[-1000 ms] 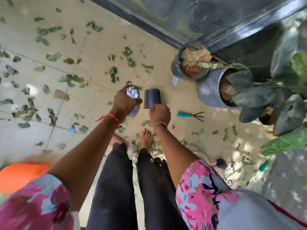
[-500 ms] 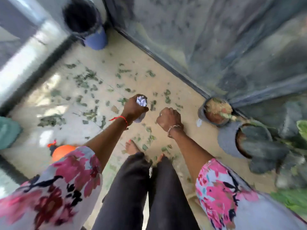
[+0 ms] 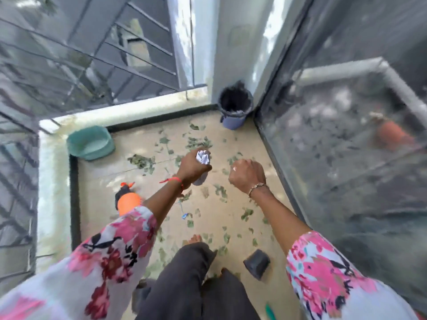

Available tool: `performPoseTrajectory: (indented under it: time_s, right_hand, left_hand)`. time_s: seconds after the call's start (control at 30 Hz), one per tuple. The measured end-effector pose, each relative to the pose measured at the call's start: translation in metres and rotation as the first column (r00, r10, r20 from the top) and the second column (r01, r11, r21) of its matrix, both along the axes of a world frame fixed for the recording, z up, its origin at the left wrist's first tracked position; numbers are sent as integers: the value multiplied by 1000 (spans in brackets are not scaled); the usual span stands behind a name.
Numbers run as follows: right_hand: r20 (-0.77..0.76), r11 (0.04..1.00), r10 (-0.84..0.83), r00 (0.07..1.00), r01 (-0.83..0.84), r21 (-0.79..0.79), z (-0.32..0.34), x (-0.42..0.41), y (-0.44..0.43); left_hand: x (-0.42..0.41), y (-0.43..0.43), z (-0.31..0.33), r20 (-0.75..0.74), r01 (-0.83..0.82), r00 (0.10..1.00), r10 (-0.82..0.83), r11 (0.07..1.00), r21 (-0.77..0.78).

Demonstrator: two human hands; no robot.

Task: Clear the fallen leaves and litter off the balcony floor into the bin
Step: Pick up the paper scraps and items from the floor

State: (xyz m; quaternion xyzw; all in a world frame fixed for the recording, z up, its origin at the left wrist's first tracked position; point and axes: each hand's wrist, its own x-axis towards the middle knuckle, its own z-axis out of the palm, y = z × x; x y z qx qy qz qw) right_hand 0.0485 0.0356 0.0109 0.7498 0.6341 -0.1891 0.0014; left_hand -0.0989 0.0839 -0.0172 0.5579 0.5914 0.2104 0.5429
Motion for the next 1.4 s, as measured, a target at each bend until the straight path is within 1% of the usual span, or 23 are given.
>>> performPoseTrajectory:
  time_s: [0.1, 0.13, 0.27, 0.37, 0.53, 0.6, 0.7, 0.77, 0.87, 0.93, 0.97, 1.03, 1.1, 1.2, 1.27, 1.3, 1.33, 1.37, 1.4]
  right_hand:
    - [20, 992, 124, 992, -123, -2, 6, -24, 33]
    - [20, 990, 141, 990, -141, -2, 5, -30, 44]
    - [6, 987, 163, 987, -163, -12, -4, -44, 82]
    - [-16, 987, 156, 988, -157, -44, -17, -43, 113]
    - [-35, 990, 133, 990, -135, -37, -43, -10, 180]
    - [-99, 998, 48, 994, -53, -45, -55, 11, 210]
    - [-243, 983, -181, 953, 171, -62, -88, 55, 272]
    - [-334, 948, -318, 887, 304, -94, -113, 84, 313]
    - [-494, 876, -476, 727, 440, -198, -164, 132, 377]
    - [-522, 815, -577, 628, 488, -313, -207, 162, 414]
    - [-520, 798, -602, 606, 484, -359, -234, 179, 432]
    - [-538, 793, -609, 583, 445, -416, -295, 213, 462]
    - [-548, 804, -595, 589, 419, -422, -333, 233, 489]
    - [-538, 815, -580, 612, 429, -390, -354, 243, 527]
    - [-552, 830, -558, 620, 415, -373, -363, 249, 550]
    - [-560, 829, -559, 612, 408, -381, -371, 254, 561]
    - [-567, 833, -553, 611, 399, -382, -378, 258, 570]
    - [-568, 835, -551, 612, 397, -382, -385, 262, 578]
    - [-556, 833, -553, 620, 393, -390, -390, 265, 584]
  left_hand:
    - [-19, 16, -6, 8, -76, 997, 76, 997, -15]
    - [-24, 21, -7, 4, -100, 995, 101, 995, -16]
    - [-38, 46, -17, 31, -200, 979, 202, 977, -69]
    - [-38, 73, -27, 18, -263, 964, 267, 959, -108]
    - [-1, 135, -49, 2, -275, 961, 276, 957, -92]
    - [22, 167, -60, 7, -289, 956, 292, 951, -112]
    - [69, 229, -88, -12, -271, 963, 271, 956, -114]
    - [101, 271, -109, -32, -257, 966, 255, 957, -137]
    - [158, 337, -148, -19, -250, 968, 252, 946, -207]
    - [192, 378, -176, -5, -286, 955, 296, 918, -273]
    - [209, 400, -191, -2, -303, 949, 316, 906, -295]
    - [238, 441, -223, 5, -334, 936, 353, 889, -313]
    - [260, 474, -251, 38, -382, 907, 419, 860, -339]
    - [285, 512, -294, 88, -452, 845, 527, 792, -410]
    - [299, 530, -321, 134, -499, 779, 613, 734, -460]
    - [305, 539, -336, 146, -512, 736, 661, 685, -518]
    - [307, 547, -351, 156, -502, 700, 697, 636, -586]
    - [309, 552, -369, 173, -465, 684, 709, 606, -646]
    - [312, 554, -411, 187, -407, 694, 695, 594, -694]
